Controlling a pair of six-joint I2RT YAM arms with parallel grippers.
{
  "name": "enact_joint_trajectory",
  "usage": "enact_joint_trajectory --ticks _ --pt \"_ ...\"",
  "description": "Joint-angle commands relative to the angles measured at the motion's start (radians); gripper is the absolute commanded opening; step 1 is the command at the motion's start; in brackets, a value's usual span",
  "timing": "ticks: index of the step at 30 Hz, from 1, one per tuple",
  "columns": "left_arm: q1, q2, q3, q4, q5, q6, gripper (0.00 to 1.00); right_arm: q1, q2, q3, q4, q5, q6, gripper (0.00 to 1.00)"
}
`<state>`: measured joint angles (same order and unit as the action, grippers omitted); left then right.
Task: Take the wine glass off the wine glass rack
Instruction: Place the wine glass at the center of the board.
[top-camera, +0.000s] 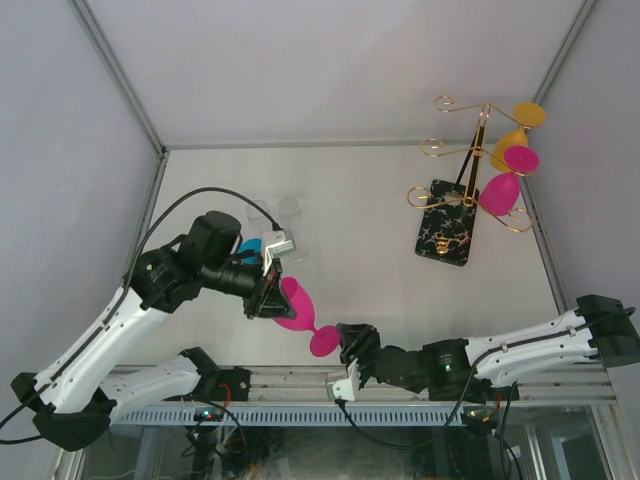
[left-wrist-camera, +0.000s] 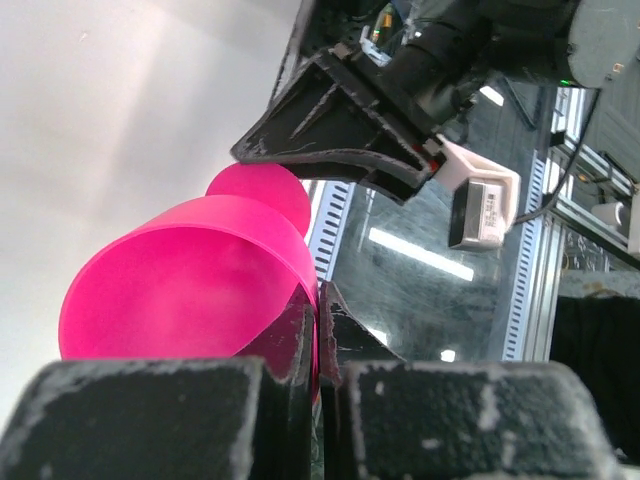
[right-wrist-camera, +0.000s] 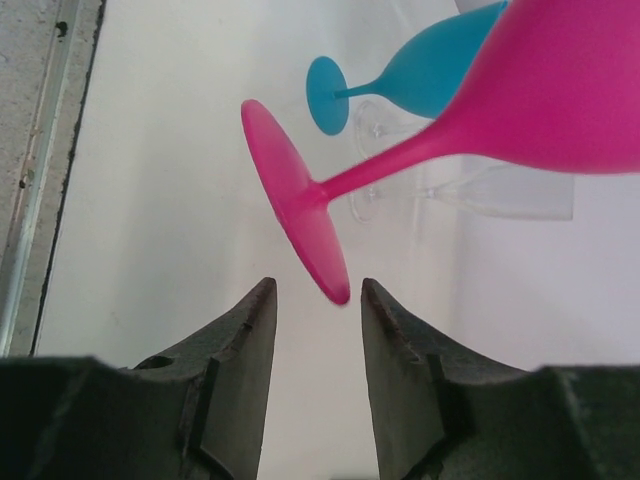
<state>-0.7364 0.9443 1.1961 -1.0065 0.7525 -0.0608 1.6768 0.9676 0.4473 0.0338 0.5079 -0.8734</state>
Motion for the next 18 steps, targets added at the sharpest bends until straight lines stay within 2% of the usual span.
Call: enact_joint_trajectory --ticks 1,3,6,9,12,14,18 --pt "-0.008 0.018 0.071 -0.006 -0.171 -0.064 0.0 0.011 -0.039 0.011 0.078 0.105 0.033 0.39" --pt "-0.042 0.06 0.114 -0.02 -0.311 -0.115 0.0 0.019 -0.058 0.032 0.082 0.174 0.061 0.41" --pt "-0.106 0.089 0.147 -0.013 -0.428 -0.127 0.0 0.032 -0.099 0.055 0.008 0.22 0.156 0.42" --pt "-0.11 0.088 0.145 0.005 -0.523 -0.164 0.0 0.061 -0.14 0.054 -0.053 0.289 0.255 0.42" --pt "-0.114 0.097 0.139 0.021 -0.577 -0.181 0.0 0.074 -0.17 0.051 -0.055 0.373 0.341 0.43" --pt "-0.121 0.114 0.146 0.016 -0.624 -0.19 0.0 0.075 -0.185 0.051 -0.015 0.451 0.403 0.49" --pt "-0.128 0.131 0.148 0.039 -0.609 -0.197 0.0 0.073 -0.208 0.07 0.045 0.578 0.551 0.54"
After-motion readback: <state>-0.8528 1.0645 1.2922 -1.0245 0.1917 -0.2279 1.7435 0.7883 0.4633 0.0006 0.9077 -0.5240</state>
